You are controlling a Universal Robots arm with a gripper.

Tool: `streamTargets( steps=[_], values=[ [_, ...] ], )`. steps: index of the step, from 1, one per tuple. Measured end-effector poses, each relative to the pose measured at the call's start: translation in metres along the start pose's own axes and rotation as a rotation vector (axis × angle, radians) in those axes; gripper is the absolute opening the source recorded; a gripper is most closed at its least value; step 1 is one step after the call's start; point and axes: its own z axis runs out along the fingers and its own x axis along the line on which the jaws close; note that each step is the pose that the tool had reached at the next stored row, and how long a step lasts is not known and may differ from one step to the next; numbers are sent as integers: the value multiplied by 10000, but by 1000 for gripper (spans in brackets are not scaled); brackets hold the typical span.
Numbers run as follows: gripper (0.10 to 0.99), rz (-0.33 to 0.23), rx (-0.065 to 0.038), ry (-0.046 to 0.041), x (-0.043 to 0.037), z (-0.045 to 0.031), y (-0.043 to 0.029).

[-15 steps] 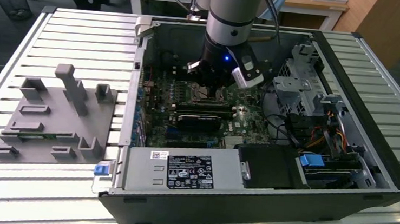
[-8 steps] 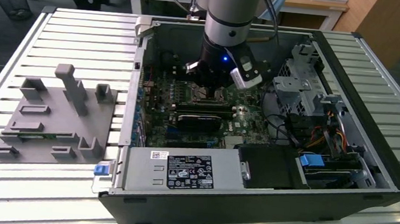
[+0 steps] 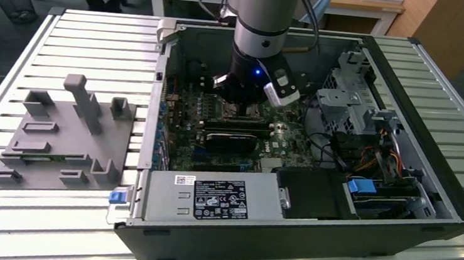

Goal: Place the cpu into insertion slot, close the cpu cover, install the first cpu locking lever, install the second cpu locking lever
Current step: 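Install the second cpu locking lever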

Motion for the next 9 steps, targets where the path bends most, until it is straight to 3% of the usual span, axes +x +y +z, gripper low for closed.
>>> streamTargets(
  steps=[9],
  values=[
    [106,-1,-216,-9,85,7,-86]
  ],
)
